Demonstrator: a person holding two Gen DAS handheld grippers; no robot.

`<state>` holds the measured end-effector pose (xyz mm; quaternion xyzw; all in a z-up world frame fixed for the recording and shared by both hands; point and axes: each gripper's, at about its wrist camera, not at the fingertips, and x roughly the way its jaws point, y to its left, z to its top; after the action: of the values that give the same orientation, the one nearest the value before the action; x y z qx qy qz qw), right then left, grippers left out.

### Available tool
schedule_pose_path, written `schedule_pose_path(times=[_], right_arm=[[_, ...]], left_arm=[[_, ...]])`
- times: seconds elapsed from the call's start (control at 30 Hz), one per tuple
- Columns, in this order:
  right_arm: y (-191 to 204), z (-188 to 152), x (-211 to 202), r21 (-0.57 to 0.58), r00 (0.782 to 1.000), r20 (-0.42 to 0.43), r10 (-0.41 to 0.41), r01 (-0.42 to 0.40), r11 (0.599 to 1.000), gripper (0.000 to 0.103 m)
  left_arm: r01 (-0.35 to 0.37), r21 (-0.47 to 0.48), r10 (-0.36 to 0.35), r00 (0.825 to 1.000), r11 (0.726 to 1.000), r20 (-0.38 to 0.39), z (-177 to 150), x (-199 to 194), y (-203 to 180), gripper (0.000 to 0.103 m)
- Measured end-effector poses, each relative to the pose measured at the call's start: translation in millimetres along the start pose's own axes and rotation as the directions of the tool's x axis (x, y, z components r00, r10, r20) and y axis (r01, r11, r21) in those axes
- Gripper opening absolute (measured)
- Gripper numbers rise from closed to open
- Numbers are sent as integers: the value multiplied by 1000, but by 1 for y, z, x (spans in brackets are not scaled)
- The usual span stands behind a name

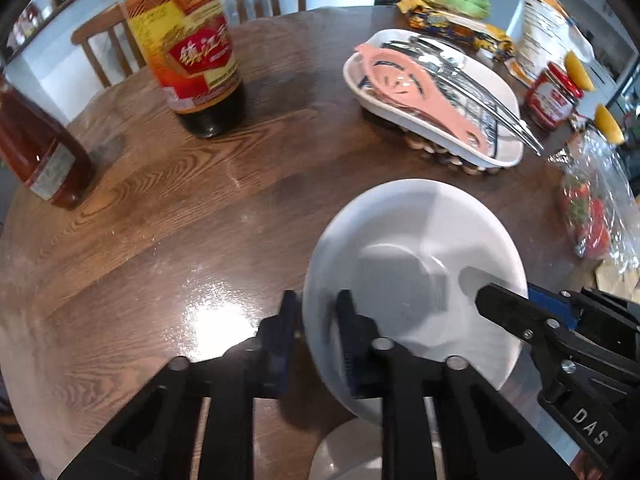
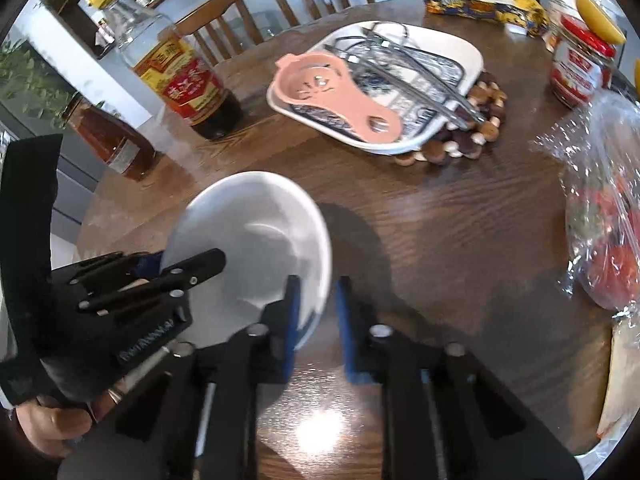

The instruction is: Organize plates and bowls

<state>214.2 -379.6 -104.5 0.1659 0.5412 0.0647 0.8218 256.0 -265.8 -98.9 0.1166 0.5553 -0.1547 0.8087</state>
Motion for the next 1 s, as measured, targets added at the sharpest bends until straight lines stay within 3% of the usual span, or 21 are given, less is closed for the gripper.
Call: schedule_pose_path(times=[0.33, 0.6, 0.73, 1.0], right_arm=[[9, -2, -33, -11, 997, 76, -5, 6, 1000, 13], [20, -19, -90, -8, 982, 189, 21, -20, 1000, 14], [25, -42, -114, 3, 973, 230, 23, -24, 1000, 14], [43, -102, -135, 12, 972, 233, 9, -12, 1000, 16]], left_arm=[[18, 25, -20, 994, 1000, 110, -1, -43, -2, 16], [2, 76, -22, 964, 997, 264, -28, -108, -13, 16], [2, 99, -31, 954, 995, 299, -46, -123, -18, 16], [2, 144, -51, 940, 990, 336, -102, -143, -24, 16]])
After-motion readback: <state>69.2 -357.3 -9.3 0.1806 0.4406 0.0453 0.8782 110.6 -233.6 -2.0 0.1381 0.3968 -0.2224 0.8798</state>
